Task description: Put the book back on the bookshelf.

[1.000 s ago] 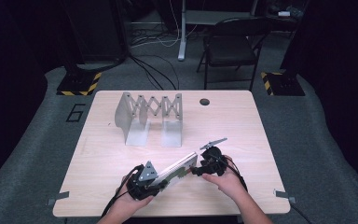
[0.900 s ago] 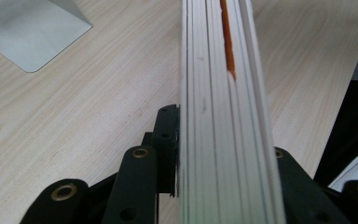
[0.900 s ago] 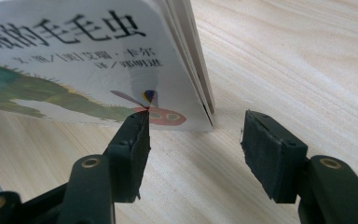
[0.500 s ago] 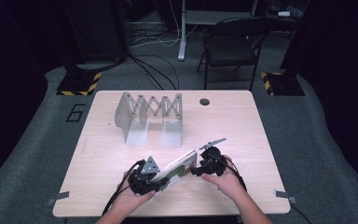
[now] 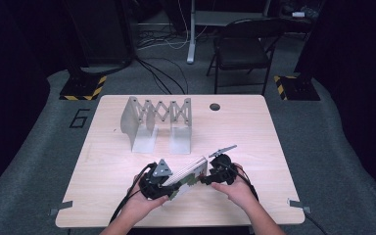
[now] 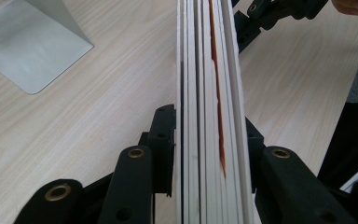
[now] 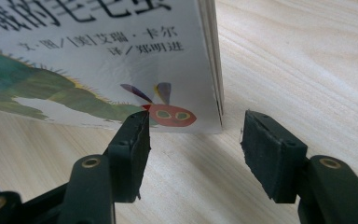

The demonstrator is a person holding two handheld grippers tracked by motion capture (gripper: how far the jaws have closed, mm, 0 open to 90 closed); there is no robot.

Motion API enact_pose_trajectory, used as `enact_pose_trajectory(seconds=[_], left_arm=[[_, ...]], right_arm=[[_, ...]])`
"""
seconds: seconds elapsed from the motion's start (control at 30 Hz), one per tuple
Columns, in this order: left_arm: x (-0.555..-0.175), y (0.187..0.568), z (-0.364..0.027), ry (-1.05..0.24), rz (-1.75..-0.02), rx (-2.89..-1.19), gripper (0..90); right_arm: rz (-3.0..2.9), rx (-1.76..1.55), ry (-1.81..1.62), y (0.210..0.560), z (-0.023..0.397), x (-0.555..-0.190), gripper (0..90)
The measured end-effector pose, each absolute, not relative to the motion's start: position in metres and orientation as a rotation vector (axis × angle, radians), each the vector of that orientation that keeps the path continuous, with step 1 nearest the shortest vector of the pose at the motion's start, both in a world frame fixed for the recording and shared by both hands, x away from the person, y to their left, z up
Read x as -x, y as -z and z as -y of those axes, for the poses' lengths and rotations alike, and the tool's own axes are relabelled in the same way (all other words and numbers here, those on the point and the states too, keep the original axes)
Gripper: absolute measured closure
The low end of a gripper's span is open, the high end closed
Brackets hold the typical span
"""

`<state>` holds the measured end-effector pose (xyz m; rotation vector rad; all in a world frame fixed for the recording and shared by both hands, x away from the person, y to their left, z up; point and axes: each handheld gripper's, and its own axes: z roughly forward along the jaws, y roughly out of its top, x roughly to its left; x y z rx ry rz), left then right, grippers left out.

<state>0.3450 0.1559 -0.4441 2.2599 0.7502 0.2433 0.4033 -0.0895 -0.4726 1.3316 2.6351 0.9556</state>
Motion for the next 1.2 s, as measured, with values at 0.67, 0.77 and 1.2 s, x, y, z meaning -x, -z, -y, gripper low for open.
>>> enact_pose_trajectory(seconds=[0.67,0.77,1.2], left_arm=[[-0.351,0.439,-0.15,-0.22,-0.749,-2.324,75.3],[-0.351,0.439,-0.15,-0.222,-0.739,-2.327,75.7],[-0.357,0.427,-0.151,-0.229,-0.716,-2.34,76.1]], right_arm=[[-2.638,-1.334,-0.964,0.473,0.089,-0.404,41.8],[-2.634,-1.346,-0.967,0.473,0.089,-0.404,41.8],[-2.619,-1.347,-0.98,0.471,0.095,-0.405,41.7]])
